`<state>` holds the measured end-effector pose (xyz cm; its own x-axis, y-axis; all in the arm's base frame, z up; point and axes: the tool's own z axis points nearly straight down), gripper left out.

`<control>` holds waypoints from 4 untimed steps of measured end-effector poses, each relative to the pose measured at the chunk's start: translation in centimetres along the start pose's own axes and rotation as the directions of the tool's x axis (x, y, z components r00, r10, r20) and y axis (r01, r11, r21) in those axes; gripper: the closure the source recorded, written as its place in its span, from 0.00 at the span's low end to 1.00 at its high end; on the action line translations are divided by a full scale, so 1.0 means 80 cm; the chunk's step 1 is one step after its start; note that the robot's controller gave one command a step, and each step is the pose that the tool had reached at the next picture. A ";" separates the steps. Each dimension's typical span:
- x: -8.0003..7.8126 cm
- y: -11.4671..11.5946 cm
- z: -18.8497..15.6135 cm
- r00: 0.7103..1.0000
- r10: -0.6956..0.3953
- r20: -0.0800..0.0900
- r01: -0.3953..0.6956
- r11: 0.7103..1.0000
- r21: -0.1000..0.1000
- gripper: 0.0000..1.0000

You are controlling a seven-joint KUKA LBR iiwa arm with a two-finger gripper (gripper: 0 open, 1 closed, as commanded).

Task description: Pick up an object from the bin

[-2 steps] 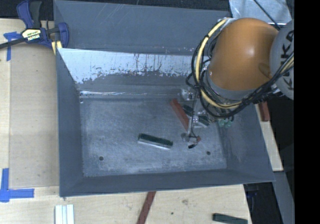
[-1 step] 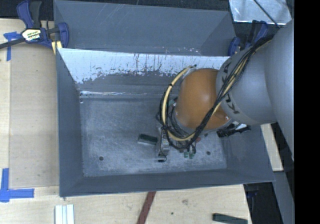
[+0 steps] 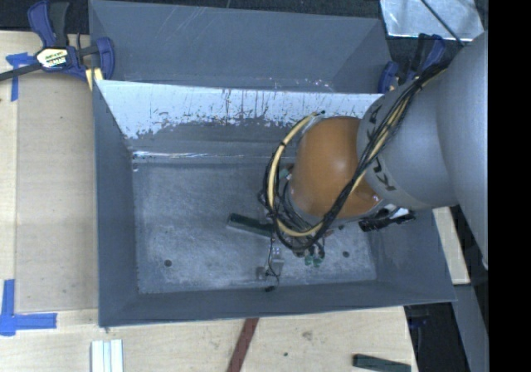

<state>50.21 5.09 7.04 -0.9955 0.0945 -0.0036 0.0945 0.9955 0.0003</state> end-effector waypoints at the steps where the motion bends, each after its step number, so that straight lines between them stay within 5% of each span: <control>1: -0.004 0.001 -0.003 1.000 0.001 0.010 -0.001 1.000 -0.003 1.00; 2: 0.000 0.000 0.000 1.000 0.001 0.000 -0.001 1.000 -0.001 0.00; 3: 0.000 0.000 0.000 1.000 0.001 0.001 -0.001 1.000 -0.001 1.00; 4: 0.000 0.000 0.000 1.000 0.001 0.001 -0.001 1.000 -0.001 1.00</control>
Offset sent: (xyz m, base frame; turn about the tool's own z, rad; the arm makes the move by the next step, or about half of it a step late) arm 0.0000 0.0000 0.0000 0.0000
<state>50.25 5.10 7.07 -0.9954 0.0956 -0.0045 0.0956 0.9954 0.0011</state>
